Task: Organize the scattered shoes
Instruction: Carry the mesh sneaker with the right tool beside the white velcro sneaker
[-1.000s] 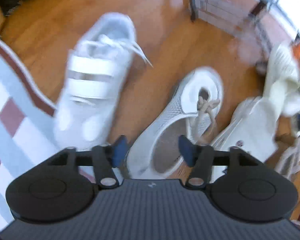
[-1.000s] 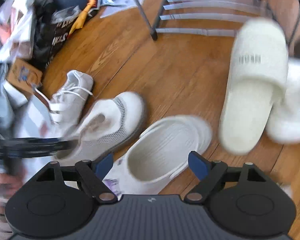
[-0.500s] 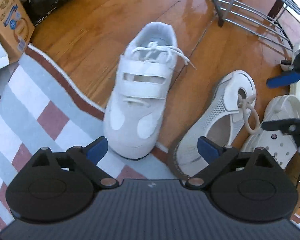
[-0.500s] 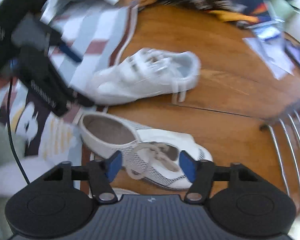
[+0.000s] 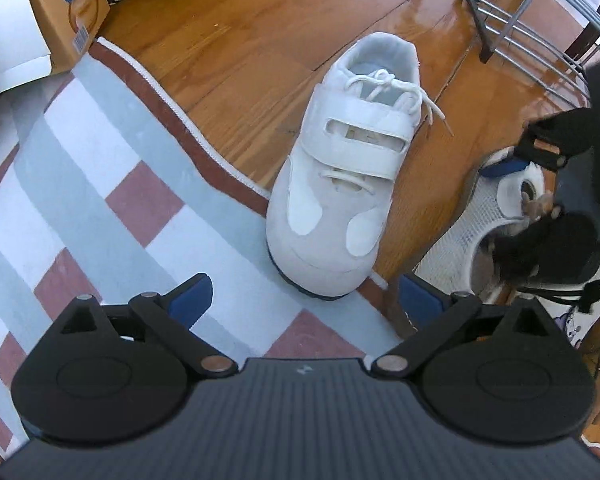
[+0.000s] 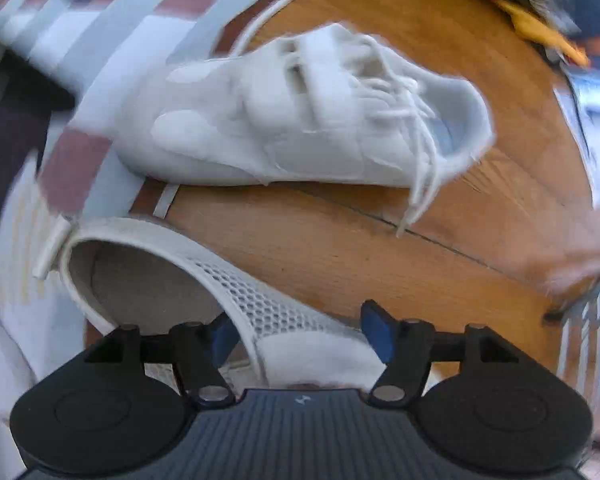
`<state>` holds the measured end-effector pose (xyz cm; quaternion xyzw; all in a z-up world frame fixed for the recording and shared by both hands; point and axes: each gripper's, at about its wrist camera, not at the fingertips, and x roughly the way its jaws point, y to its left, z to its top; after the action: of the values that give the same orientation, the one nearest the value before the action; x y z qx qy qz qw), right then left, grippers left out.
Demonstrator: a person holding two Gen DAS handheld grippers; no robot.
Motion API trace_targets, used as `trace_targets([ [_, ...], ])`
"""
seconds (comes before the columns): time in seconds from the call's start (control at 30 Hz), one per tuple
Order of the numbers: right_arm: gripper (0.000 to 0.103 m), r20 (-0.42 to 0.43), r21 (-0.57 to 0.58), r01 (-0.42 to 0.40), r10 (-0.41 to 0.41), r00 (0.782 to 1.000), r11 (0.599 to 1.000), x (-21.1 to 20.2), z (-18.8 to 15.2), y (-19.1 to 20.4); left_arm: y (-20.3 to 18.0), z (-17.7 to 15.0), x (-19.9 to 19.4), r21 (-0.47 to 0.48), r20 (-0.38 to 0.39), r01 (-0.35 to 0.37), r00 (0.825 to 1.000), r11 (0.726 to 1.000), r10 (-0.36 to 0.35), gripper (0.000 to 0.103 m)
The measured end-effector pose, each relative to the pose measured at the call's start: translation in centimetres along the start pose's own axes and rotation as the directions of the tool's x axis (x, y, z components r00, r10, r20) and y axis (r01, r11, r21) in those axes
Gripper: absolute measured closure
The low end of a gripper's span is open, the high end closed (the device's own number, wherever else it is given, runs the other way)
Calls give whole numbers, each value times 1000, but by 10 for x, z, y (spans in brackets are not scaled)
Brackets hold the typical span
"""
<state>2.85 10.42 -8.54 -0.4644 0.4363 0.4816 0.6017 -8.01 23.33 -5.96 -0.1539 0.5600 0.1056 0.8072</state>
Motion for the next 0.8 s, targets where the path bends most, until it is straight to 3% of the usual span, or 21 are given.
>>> trace_targets([
  [0.03,88,33,85,-14,11,999,996,-5,-7,-8,0,0,0,1,0,0,1000,1000,0,1],
  [0.13,89,104,192,21,-42,994,981,-9,-23,-17,-1,-2,4,0,-6,3,1000,1000,-3,1],
  [0.17,89,136,306,20,-64,989,952,-10,-30,-27,-1,-2,6,-2,-11,7,1000,1000,-7,1],
  [0.23,89,220,525,-36,-94,971,850,-16,-52,-45,-2,-3,8,-4,-22,17,1000,1000,-17,1],
  [0.33,89,299,656,-109,-124,946,747,-23,-76,-53,-4,-4,5,1,-14,16,1000,1000,-16,1],
  [0.47,89,363,725,-178,-149,920,665,-38,-101,-62,-5,-4,0,-7,-4,19,1000,1000,-19,1],
  [0.57,89,446,797,-316,-149,882,514,-49,-135,-81,-7,-5,-3,-6,-2,30,1000,1000,-30,1],
  [0.67,88,525,825,-468,-122,842,316,-55,-161,-105,-8,-4,-3,-11,-10,37,999,999,-37,1],
  [0.73,87,548,828,-518,-111,829,216,-55,-174,-114,-7,-2,-3,-21,-14,46,999,999,-47,1],
  [0.8,87,585,811,-582,-100,805,60,-49,-190,-121,-5,-1,-6,-33,-12,58,998,998,-59,1],
])
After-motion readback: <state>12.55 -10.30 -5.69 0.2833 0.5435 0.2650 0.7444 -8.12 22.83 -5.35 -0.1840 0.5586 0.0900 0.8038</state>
